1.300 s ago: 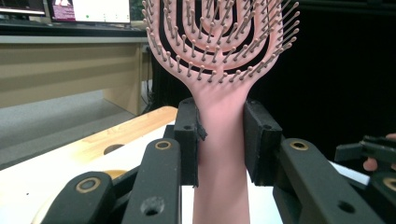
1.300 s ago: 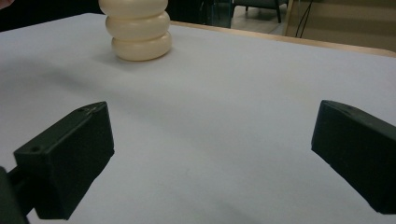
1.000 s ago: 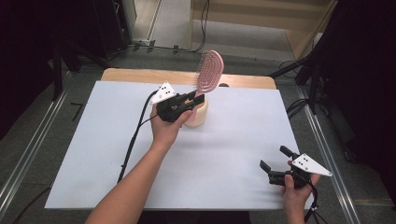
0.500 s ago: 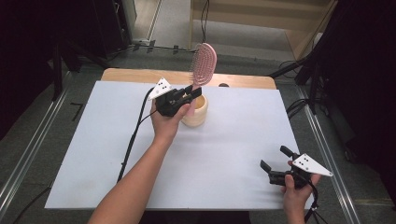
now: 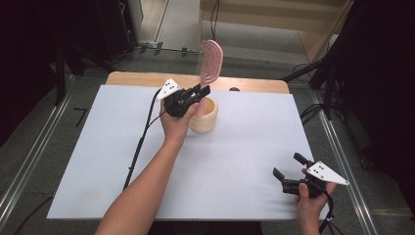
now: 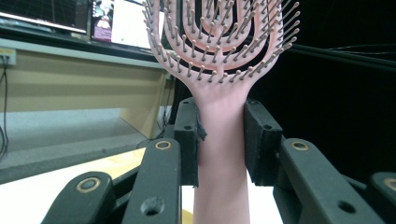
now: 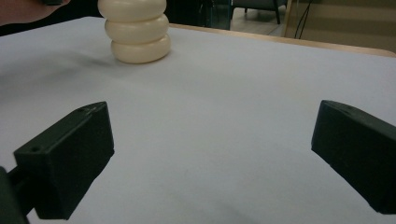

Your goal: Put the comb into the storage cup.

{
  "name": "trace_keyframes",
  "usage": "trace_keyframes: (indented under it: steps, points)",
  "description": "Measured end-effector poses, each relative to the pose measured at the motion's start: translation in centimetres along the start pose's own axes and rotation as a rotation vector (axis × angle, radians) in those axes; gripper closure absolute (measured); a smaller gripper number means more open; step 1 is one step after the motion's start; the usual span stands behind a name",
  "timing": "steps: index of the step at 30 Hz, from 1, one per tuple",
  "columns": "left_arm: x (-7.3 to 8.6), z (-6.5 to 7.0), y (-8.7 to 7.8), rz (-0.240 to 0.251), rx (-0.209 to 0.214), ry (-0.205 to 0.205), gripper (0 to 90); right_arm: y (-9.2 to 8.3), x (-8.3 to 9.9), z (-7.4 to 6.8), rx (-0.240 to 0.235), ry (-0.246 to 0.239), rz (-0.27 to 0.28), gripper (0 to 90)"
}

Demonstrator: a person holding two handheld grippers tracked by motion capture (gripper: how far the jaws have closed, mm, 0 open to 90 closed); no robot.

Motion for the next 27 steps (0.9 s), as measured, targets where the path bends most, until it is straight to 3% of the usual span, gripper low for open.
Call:
trace_keyframes:
  steps: [9,20,21,22,23,25,26,27]
  points:
    - [0.2,-1.1,0.2,0.026,-0.015,0.005,70.5,0.0,0.0,0.0,-0.001,0.002,0.002,0.0]
    - [-0.1,-0.4,0.8,0.026,0.006,0.024,70.5,-0.1,-0.2,0.0,0.019,-0.008,0.01,0.0]
    - [-0.1,-0.3,0.8,0.025,0.01,0.022,70.5,-0.2,-1.3,-0.4,0.005,0.047,0.02,0.0]
    - [-0.1,-0.2,0.9,0.022,0.012,0.025,70.5,-0.2,-1.3,-0.4,0.005,0.047,0.02,0.0]
    - [-0.1,-0.1,1.0,0.018,0.011,0.033,70.5,-0.2,-3.2,-1.3,-0.025,0.079,0.045,0.0]
    - [-0.1,0.0,1.1,0.021,0.022,0.032,70.5,0.0,-5.1,-2.6,-0.047,0.071,0.061,0.0]
    - [-0.1,0.0,1.1,0.021,0.022,0.032,70.5,0.0,-5.1,-2.6,-0.047,0.071,0.061,0.0]
    - [-0.1,0.1,1.1,0.019,0.02,0.032,70.5,0.7,-7.0,-3.7,-0.068,0.067,0.068,0.0]
Point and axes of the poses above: each handheld gripper's, and its own axes: y roughly forward along the jaws, x roughly out of its underside, z roughly to its right, the point moved 10 cm from there along y, roughly forward along the jaws, and after that the axes turned 14 degrees about x, right-handed, at the moved point
